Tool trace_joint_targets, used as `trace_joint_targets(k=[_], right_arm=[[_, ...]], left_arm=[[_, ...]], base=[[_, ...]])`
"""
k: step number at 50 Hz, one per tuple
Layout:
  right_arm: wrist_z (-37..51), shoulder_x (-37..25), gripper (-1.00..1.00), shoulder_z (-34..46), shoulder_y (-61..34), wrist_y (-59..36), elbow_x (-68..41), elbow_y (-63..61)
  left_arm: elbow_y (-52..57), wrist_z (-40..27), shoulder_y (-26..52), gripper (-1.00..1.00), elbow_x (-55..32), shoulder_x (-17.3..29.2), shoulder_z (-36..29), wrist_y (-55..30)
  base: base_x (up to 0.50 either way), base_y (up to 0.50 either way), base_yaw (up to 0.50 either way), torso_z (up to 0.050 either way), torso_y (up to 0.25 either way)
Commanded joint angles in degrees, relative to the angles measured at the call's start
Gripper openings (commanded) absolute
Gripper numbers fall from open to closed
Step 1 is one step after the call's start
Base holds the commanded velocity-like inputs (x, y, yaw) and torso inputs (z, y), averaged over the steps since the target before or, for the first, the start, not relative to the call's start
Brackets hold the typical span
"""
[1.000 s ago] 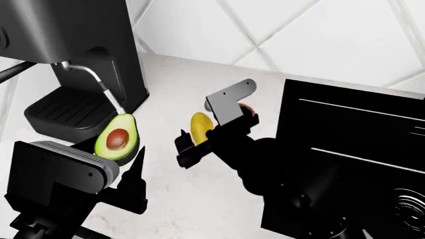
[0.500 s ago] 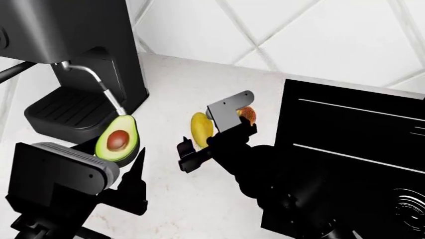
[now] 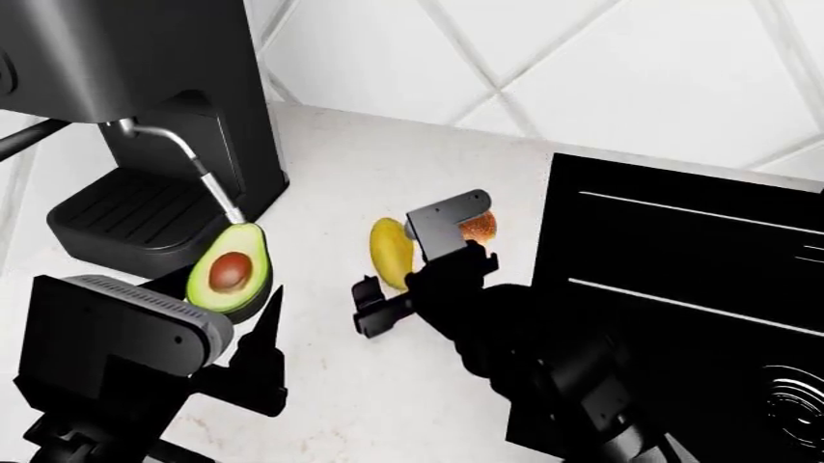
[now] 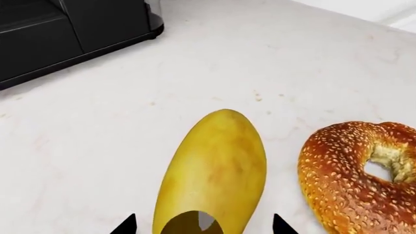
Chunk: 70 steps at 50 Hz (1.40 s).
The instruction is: Pick up the fruits and vegetables and place them in the sink. Turn on the sink faucet to wash them. Then turn the sink off and put them in the tray.
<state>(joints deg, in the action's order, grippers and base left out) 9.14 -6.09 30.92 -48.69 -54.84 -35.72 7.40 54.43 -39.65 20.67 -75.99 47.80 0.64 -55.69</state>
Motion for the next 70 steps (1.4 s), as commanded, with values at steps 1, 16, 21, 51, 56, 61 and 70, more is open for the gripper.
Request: trace_joint_targets(k=[1, 16, 21, 51, 56, 61, 70], right_arm=[[-0.95, 0.89, 1.00, 1.00, -0.46, 1.28, 0.06, 4.56], [-1.80, 1.79, -1.00, 1.29, -0.95, 3.98, -0.88, 6.79], [-1.81, 1.41, -1.00, 1.58, -0.58, 4.25, -1.28, 5.94], [10.59, -10.02, -1.00, -13.76, -6.14, -16.72, -21.13, -30.43], [14.46, -13.42, -1.00, -20.35, -5.41, -21.57, -28.17, -36.34], [16.52, -16.46, -1.00, -24.99, -3.59, -23.29, -32.95, -40.52], [19.01, -20.58, -1.00, -32.38, -1.01, -22.20, -37.51, -44.20]], left_arm=[[-0.41, 0.06, -0.04, -1.00, 0.45, -0.02, -0.05, 0.74], [-0.56, 0.79, -0.80, -1.00, 1.23, 0.31, -0.02, 1.45], [-0.43, 0.78, -0.94, -1.00, 1.34, 0.37, -0.09, 1.62], [-1.93, -2.98, 12.49, -1.00, -5.11, 0.42, -2.78, 0.02], [-3.30, -5.44, 17.75, -1.00, -7.55, -0.95, -4.75, -1.07], [-2.41, -7.42, 21.87, -1.00, -8.41, -2.34, -7.17, -2.52], [-2.89, -7.56, 25.91, -1.00, -8.15, -3.71, -9.24, -3.70]], base=[[0.00, 0.00, 0.00, 0.000, 0.000], [0.00, 0.00, 0.00, 0.000, 0.000], [0.00, 0.00, 0.00, 0.000, 0.000], [0.00, 0.00, 0.00, 0.000, 0.000], [-0.35, -0.35, 0.00, 0.000, 0.000], [-0.43, -0.30, 0.00, 0.000, 0.000], [-0.39, -0.21, -0.24, 0.000, 0.000]])
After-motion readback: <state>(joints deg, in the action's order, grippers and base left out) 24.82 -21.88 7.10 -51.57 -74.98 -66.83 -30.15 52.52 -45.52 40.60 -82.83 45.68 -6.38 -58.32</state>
